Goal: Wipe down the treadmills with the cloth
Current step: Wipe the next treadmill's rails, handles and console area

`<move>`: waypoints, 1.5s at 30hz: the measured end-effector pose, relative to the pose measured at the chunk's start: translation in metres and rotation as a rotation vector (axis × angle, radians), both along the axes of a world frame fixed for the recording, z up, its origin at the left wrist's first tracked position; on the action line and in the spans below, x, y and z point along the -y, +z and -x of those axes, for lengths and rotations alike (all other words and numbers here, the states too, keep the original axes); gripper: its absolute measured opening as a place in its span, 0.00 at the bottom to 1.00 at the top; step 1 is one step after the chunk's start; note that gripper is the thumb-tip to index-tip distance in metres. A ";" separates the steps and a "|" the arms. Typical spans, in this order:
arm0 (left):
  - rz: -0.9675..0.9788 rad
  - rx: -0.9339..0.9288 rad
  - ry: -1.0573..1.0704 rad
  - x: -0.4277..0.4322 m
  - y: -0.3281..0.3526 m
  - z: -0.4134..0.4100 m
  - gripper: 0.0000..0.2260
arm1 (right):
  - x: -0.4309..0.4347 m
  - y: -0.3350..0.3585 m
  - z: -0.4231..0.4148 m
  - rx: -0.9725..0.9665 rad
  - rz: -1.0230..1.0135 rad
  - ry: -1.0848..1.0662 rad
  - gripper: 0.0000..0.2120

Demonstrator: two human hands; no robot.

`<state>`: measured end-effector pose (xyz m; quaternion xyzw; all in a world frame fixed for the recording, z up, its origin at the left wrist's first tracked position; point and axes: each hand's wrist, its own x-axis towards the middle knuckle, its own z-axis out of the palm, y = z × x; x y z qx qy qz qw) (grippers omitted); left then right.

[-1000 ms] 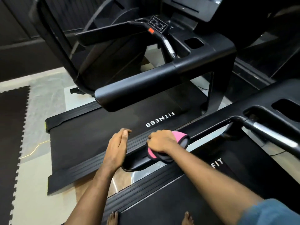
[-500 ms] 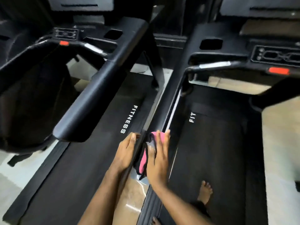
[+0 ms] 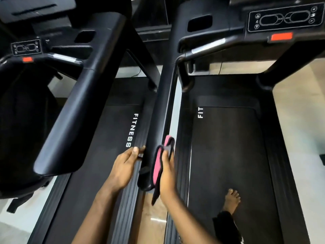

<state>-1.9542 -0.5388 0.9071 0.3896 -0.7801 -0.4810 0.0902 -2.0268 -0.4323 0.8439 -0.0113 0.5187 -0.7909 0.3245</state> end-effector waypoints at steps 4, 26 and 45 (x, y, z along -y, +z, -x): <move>0.008 0.009 -0.027 0.005 0.001 0.004 0.24 | 0.010 -0.014 0.007 0.059 0.021 0.060 0.36; 0.142 -0.241 0.186 -0.048 -0.018 0.030 0.25 | 0.067 0.021 0.117 0.046 -0.088 -0.005 0.27; 0.234 -0.169 0.363 -0.026 0.014 0.097 0.24 | 0.077 0.016 0.134 -0.001 -0.136 0.108 0.31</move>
